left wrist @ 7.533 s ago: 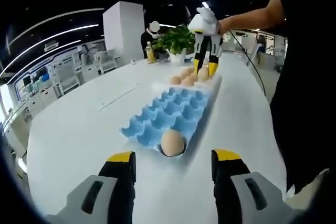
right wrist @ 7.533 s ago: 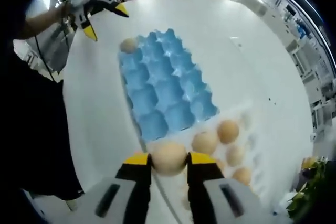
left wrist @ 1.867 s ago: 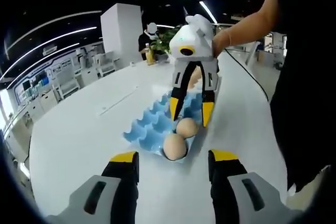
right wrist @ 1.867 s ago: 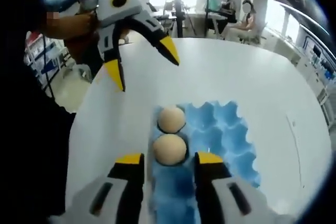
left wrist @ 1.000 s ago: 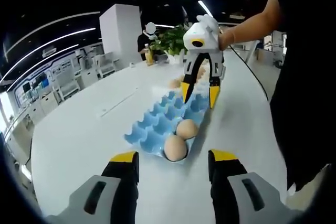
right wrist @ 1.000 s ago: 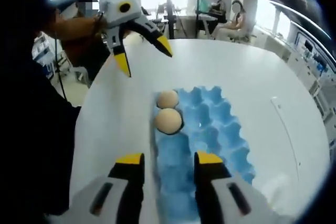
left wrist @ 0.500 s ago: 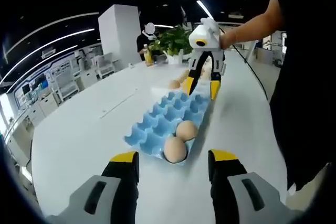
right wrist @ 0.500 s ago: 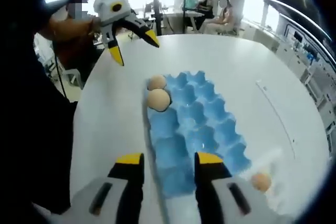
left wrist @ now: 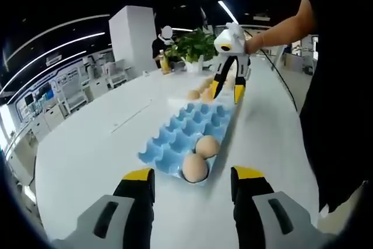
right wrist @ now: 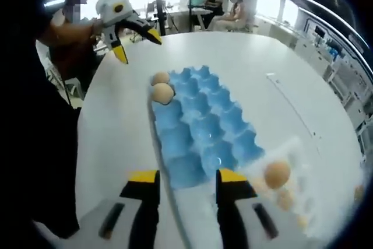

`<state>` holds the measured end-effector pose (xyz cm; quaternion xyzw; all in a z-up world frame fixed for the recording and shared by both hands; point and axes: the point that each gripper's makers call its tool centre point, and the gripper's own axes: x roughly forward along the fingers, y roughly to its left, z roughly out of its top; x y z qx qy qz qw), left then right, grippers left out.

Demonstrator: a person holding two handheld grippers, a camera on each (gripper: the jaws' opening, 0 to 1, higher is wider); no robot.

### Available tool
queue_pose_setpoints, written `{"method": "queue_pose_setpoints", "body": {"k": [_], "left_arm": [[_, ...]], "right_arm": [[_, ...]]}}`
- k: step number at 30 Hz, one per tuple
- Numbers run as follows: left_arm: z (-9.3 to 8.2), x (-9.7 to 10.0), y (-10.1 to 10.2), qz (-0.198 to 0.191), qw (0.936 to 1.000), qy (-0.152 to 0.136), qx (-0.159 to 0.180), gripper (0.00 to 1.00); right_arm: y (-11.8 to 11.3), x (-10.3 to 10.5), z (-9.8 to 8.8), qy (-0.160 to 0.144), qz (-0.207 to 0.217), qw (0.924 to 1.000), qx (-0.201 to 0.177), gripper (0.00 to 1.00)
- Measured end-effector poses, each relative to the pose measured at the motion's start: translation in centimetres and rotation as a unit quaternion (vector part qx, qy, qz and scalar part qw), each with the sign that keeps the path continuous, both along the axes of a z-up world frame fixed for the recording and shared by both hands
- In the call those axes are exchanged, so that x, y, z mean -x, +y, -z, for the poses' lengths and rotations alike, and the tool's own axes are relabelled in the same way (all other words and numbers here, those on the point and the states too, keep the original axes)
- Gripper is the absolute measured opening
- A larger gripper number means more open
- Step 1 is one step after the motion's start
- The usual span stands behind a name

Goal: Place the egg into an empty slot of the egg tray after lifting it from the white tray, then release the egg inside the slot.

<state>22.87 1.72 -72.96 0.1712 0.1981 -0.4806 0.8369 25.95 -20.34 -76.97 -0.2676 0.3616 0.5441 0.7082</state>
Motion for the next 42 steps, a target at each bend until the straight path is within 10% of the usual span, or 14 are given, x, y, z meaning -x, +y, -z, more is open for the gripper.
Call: {"method": "queue_pose_setpoints", "body": {"k": [42], "left_arm": [[-0.1, -0.3, 0.1, 0.003, 1.0, -0.001, -0.006, 0.54]], "right_arm": [[-9.8, -0.8, 0.2, -0.007, 0.096, 0.9941, 0.05, 0.41]]}}
